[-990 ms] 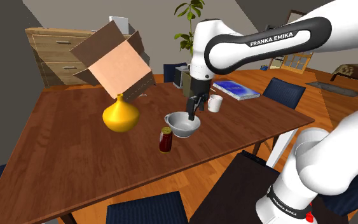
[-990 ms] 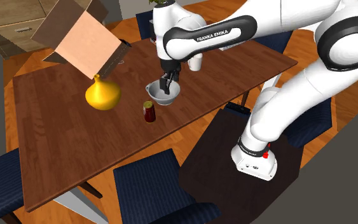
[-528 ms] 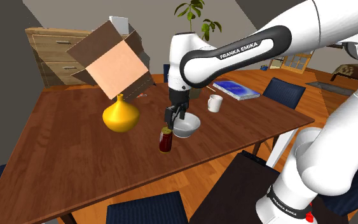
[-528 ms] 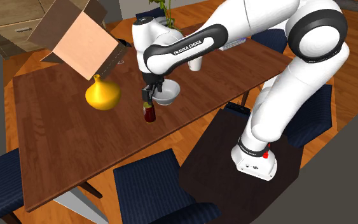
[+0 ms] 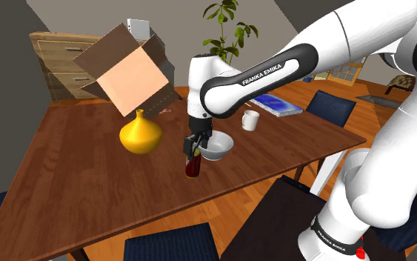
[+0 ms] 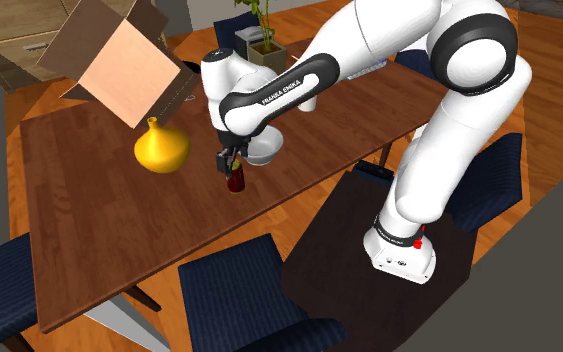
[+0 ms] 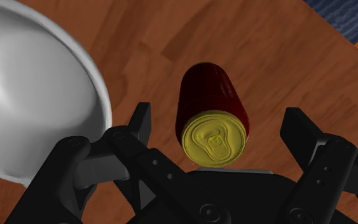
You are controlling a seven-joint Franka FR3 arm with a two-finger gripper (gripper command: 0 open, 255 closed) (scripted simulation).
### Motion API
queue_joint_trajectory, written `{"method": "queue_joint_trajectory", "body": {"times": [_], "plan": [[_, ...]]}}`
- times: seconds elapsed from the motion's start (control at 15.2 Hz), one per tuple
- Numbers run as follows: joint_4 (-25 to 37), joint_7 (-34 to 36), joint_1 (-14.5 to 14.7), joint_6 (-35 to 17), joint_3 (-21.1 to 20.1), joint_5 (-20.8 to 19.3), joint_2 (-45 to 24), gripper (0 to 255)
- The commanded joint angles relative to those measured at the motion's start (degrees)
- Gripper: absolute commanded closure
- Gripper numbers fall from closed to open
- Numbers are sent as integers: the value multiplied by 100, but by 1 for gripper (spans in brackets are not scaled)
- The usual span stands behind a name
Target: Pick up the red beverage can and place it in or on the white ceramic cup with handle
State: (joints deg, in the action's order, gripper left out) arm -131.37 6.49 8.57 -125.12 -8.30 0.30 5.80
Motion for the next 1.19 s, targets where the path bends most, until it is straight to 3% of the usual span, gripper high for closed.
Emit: {"method": "queue_joint_trajectory", "body": {"times": [0.0,0.53,0.59,1.12], "plan": [[-102,11,-3,-214,-2,-18,-110,0],[-101,11,-2,-213,-2,-18,-110,0],[-101,11,-2,-213,-2,-18,-110,255],[-101,11,-2,-213,-2,-18,-110,255]]}}
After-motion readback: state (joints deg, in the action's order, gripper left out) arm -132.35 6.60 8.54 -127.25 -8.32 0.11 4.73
